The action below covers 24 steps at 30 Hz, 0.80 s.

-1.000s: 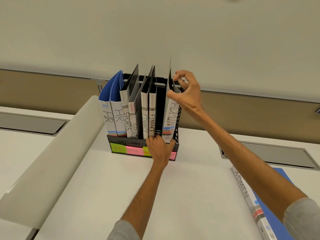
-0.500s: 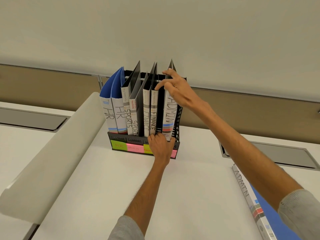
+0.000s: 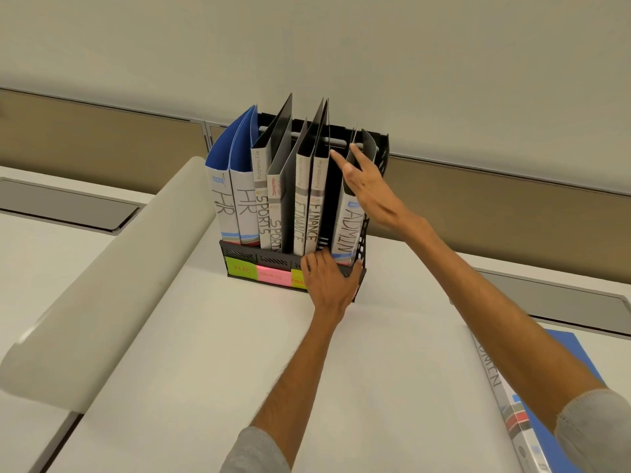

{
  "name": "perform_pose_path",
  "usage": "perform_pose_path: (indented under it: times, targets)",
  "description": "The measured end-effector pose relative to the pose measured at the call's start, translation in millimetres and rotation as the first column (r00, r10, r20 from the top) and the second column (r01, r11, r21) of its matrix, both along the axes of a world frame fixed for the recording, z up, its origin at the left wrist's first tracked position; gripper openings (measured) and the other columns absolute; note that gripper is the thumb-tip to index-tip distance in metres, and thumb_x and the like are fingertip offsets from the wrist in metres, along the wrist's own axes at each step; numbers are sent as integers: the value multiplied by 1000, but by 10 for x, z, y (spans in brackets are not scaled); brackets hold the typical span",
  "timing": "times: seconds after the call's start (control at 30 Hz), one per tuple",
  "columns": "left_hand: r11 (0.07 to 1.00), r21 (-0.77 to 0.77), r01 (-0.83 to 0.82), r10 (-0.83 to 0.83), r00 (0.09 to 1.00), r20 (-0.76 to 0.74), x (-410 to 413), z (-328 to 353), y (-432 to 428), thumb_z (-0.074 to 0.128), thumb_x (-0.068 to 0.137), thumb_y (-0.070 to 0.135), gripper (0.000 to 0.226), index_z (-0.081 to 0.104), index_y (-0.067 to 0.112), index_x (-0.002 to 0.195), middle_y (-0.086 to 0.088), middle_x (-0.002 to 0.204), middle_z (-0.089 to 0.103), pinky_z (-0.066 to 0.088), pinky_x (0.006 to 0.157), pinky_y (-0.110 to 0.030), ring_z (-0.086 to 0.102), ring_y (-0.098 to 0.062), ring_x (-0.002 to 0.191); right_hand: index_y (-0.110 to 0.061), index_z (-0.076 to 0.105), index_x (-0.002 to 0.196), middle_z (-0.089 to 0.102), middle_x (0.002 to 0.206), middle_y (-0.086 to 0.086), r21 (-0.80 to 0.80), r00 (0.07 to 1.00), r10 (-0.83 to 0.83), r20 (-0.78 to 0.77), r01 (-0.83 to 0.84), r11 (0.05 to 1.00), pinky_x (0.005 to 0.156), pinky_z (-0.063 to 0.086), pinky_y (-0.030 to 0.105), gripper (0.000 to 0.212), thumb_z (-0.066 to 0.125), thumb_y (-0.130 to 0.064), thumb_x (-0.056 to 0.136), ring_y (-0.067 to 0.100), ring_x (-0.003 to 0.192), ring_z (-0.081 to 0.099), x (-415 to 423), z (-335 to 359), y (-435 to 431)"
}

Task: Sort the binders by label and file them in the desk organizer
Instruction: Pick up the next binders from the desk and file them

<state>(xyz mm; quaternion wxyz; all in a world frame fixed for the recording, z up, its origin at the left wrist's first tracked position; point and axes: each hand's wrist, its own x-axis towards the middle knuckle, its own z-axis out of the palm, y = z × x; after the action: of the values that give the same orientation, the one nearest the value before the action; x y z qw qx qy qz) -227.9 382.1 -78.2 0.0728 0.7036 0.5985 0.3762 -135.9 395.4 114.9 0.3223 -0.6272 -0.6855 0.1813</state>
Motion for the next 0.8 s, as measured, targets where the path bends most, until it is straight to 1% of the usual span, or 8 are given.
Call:
perform_pose_path:
  times: [0.17, 0.27, 0.33, 0.43, 0.57, 0.67, 0.73, 0.8]
  targets:
    - [999, -30, -23, 23, 1000, 4, 26, 18, 46, 57, 84, 58, 53, 62, 10, 105, -8, 103, 65, 39, 105, -39, 55, -26, 104, -41, 27, 151, -3, 165, -4, 0, 1000, -17, -7, 17, 1000, 120, 5, 60, 47, 24, -48, 104, 24, 152, -6, 18, -28, -1]
    - [998, -38, -46, 44, 997, -59, 48, 28, 33, 59, 84, 57, 52, 62, 9, 104, -9, 102, 66, 40, 105, -39, 55, -26, 105, -39, 31, 150, 0, 165, -3, -9, 999, -18, 33, 18, 1000, 121, 4, 56, 48, 34, -47, 103, 22, 151, -5, 33, -22, -26]
    - [995, -76, -65, 56, 992, -110, 72, 45, 15, 58, 85, 57, 53, 60, 8, 105, -10, 102, 65, 39, 106, -40, 54, -27, 105, -33, 37, 148, 6, 165, -1, -7, 999, 4, 53, -4, 1000, 121, 5, 53, 46, 42, -38, 103, 21, 151, -2, 14, -17, -35]
    - [992, -103, -70, 54, 986, -155, 85, 64, -11, 57, 87, 56, 52, 58, 7, 104, -12, 101, 65, 40, 105, -41, 54, -29, 104, -26, 49, 142, 15, 163, 0, 2, 1000, 17, -7, -17, 1000, 121, 10, 55, 42, 45, -20, 101, 20, 151, 5, -22, 12, -52]
    - [994, -102, -48, 32, 988, -153, 51, 55, -8, 52, 89, 57, 52, 57, 8, 106, -11, 102, 63, 38, 106, -41, 53, -28, 105, -21, 62, 131, 18, 162, 1, 2, 999, 11, -50, -11, 1000, 120, 16, 57, 37, 48, -11, 97, 22, 151, 9, -44, 45, -75]
    - [998, -70, 7, -15, 993, -113, -18, 24, 13, 44, 92, 60, 56, 57, 9, 108, -10, 104, 62, 34, 107, -40, 51, -26, 106, -20, 62, 131, 19, 162, 1, 24, 997, 3, -74, -2, 1000, 120, 15, 56, 37, 48, -11, 98, 21, 151, 8, -52, 37, -92]
    - [998, -48, 51, -55, 993, -101, -72, 9, 25, 40, 93, 62, 58, 57, 9, 109, -9, 106, 62, 33, 107, -39, 50, -26, 107, -22, 58, 135, 19, 162, 1, 37, 999, -2, -53, 4, 999, 121, 13, 55, 38, 49, -13, 99, 19, 152, 7, -51, 24, -102]
    - [996, -43, 78, -81, 993, -80, -111, 18, 23, 41, 93, 63, 58, 58, 9, 109, -9, 108, 62, 33, 108, -38, 51, -25, 108, -24, 52, 140, 17, 163, 1, 42, 1000, -14, -25, 15, 999, 122, 9, 54, 40, 49, -19, 101, 18, 152, 4, -38, 9, -110]
